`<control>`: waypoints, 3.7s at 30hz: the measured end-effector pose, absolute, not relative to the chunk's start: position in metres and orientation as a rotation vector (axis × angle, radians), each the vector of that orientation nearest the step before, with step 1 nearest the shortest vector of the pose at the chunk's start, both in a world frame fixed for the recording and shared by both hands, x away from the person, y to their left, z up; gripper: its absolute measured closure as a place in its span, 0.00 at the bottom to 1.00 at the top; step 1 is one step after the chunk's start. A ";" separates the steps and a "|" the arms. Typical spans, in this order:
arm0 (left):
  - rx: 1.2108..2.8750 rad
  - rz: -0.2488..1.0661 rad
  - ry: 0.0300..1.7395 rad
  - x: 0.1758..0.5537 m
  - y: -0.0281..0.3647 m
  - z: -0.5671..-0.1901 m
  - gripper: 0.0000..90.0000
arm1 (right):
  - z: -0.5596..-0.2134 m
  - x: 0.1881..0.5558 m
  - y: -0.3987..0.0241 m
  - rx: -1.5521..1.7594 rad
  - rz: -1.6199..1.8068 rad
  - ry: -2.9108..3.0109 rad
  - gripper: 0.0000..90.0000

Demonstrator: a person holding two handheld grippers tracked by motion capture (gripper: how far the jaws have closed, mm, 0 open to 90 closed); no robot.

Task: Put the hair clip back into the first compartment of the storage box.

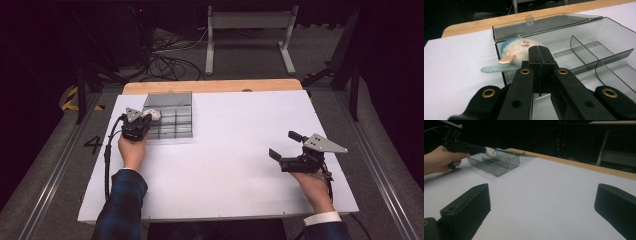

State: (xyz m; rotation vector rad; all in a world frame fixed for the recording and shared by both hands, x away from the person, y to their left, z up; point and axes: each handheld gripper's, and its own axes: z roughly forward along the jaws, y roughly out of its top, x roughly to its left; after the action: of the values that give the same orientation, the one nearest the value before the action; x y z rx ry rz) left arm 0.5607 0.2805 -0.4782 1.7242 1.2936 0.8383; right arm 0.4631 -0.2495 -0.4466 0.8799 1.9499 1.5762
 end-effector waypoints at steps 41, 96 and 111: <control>1.726 0.788 1.213 0.563 0.279 -0.471 0.95 | -0.446 0.463 -0.250 0.879 1.577 1.948 0.02; 1.595 0.753 0.956 0.461 0.260 -0.435 0.18 | -0.446 0.461 -0.266 0.920 1.598 1.889 0.00; 1.630 0.757 0.902 0.432 0.260 -0.438 0.11 | -0.449 0.460 -0.268 0.930 1.604 1.895 0.00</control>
State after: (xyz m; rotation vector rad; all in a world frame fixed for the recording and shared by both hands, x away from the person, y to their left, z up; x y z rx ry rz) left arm 0.4321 0.2604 -0.4383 1.6301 0.9021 0.7573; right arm 0.4604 -0.2680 -0.4485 0.9304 1.8948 1.6040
